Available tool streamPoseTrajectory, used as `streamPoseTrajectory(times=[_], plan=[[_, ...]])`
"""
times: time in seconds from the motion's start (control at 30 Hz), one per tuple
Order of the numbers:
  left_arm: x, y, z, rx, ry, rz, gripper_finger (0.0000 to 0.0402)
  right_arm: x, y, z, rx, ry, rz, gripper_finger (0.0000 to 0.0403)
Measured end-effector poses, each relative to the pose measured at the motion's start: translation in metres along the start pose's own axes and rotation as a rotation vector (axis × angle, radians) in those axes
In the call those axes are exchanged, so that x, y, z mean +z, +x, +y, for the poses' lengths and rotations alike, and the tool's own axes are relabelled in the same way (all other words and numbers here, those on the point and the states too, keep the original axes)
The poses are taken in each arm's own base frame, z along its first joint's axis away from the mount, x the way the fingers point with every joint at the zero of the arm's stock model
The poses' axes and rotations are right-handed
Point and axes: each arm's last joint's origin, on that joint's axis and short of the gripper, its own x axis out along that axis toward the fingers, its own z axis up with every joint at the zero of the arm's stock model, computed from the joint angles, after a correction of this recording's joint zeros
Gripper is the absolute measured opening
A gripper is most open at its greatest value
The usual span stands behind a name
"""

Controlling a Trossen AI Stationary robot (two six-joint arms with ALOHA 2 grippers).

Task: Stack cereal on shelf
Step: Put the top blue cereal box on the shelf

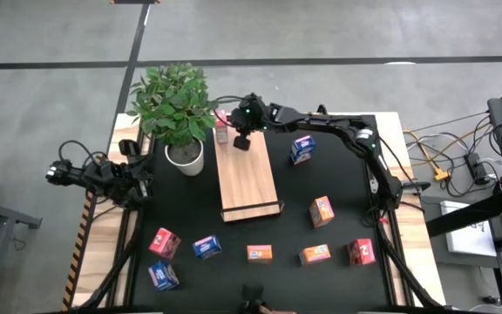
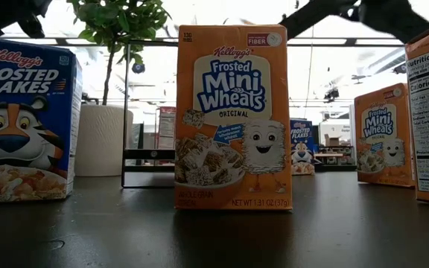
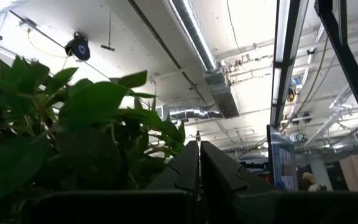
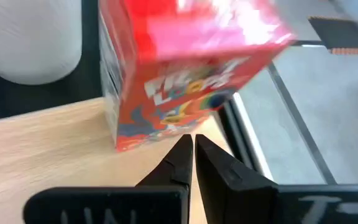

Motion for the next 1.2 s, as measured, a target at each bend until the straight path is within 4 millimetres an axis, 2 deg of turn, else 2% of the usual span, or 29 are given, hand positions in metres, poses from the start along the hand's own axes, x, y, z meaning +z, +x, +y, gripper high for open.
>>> streamPoseTrajectory(times=[0.1, 0.23, 0.33, 0.47, 0.6, 0.77, 0.93, 1.03, 1.2], plan=[[0.001, 0.0, 0.0, 0.004, -0.004, -0.008, 0.0, 0.013, -0.032, 0.004, 0.006, 0.033, 0.037, 0.0008], [0.001, 0.0, 0.0, 0.003, -0.004, -0.006, 0.0, 0.028, -0.087, 0.005, 0.04, 0.105, 0.09, 0.0009], [0.001, 0.0, 0.0, 0.003, -0.004, -0.006, 0.0, 0.032, -0.129, 0.009, 0.066, 0.105, 0.157, 0.0009], [0.001, 0.0, 0.0, 0.003, -0.007, -0.005, 0.0, 0.025, -0.179, 0.012, 0.112, 0.082, 0.277, 0.0009], [0.0, 0.0, 0.0, -0.001, -0.004, 0.0, 0.0, 0.004, -0.212, 0.015, 0.142, 0.066, 0.392, 0.0009], [0.0, 0.0, 0.0, 0.0, -0.004, 0.0, 0.0, -0.032, -0.232, 0.014, 0.13, 0.049, 0.41, 0.0009], [0.0, 0.0, 0.0, 0.0, -0.005, -0.002, 0.0, -0.067, -0.231, 0.01, 0.089, 0.073, 0.397, 0.0026], [0.0, 0.0, 0.0, 0.001, -0.006, -0.003, 0.0, -0.081, -0.224, 0.01, 0.091, 0.043, 0.404, 0.0063], [0.001, 0.0, 0.0, 0.003, -0.007, -0.005, 0.0, -0.09, -0.208, 0.011, 0.002, -0.02, 0.407, 0.0157]])
